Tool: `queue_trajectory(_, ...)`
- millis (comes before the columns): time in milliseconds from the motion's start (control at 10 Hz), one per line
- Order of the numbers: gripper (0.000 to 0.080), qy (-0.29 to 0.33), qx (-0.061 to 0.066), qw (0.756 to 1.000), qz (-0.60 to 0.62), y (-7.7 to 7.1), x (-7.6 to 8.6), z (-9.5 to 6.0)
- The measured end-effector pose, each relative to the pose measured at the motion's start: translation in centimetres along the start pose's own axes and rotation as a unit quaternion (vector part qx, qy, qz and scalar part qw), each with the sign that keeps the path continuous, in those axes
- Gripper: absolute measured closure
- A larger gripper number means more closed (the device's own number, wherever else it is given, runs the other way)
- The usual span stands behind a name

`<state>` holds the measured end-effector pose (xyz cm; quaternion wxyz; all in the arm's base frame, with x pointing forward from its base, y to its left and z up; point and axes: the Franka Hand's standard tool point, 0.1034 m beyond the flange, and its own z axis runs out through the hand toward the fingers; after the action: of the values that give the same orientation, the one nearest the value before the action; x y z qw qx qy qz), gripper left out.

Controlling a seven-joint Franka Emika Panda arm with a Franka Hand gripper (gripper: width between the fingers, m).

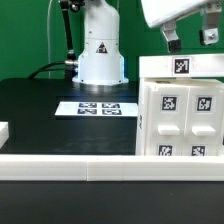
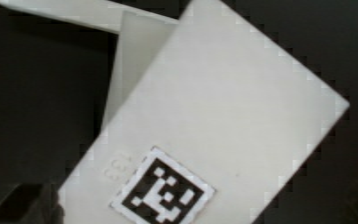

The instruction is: Assemble cabinet

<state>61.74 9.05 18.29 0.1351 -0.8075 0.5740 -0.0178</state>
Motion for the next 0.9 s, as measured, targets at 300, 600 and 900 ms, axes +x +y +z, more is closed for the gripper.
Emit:
queue_trajectory(300,0.0002,-0.001,0.000,0.994,-0.114,-0.06,-0.07,-0.05)
queue_trajectory(600,0.0002,-0.001,-0.001,0.979,-0.202,-0.04,-0.03,-0.05)
queue_trajectory(900,0.0002,-0.006,-0.008,0.912,-0.410,0.08,0.42,-0.27)
